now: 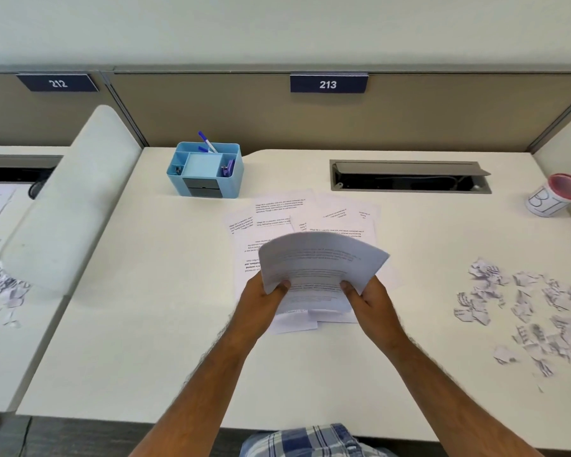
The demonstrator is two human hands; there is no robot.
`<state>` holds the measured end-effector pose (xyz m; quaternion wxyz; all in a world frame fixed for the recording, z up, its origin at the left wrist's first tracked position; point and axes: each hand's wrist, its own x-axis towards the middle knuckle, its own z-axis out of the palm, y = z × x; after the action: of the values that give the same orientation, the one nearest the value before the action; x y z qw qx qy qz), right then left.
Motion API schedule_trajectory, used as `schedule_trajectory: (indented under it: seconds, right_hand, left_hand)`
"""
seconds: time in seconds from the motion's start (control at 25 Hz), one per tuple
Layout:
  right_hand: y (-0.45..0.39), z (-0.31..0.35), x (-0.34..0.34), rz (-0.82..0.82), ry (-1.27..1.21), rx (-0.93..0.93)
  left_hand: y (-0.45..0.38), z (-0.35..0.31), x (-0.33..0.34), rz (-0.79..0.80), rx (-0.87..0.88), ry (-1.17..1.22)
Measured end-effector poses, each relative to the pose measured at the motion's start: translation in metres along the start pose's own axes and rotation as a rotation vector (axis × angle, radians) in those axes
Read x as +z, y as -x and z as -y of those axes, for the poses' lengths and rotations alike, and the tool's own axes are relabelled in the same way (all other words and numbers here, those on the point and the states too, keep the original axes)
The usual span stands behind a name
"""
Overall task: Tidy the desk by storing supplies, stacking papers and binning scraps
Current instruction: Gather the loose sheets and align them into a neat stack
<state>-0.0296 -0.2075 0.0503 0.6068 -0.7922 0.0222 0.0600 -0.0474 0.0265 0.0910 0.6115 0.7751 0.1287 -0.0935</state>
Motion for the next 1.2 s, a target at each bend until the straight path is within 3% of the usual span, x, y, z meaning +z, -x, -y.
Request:
schedule_trajectory:
  seconds: [0.32, 0.48, 0.56, 0.72, 1.2]
  right_hand:
    - [-0.002, -0.018, -0.025, 0.030, 0.005, 0.050]
    - [-0.007, -0.035, -0.036, -0.058, -0.010, 0.115]
    - [-0.010, -0.042, -0.042, -0.097, 0.001, 0.134]
    - [-0.016, -0.053, -0.053, -0.144, 0.021, 0.161]
    - [-0.025, -0.069, -0.068, -0.141, 0.030, 0.196]
  left_hand:
    - [-0.028, 0.027, 0.009, -0.042, -0.171, 0.023]
    - [-0.046, 0.064, -0.006, -0.331, -0.273, -0.213]
    - [-0.049, 0.077, -0.015, -0.397, -0.372, -0.367]
    - [-0.051, 0.094, -0.020, -0.403, -0.485, -0.494]
    - [-0.061, 0.110, -0.013, -0.384, -0.528, -0.529]
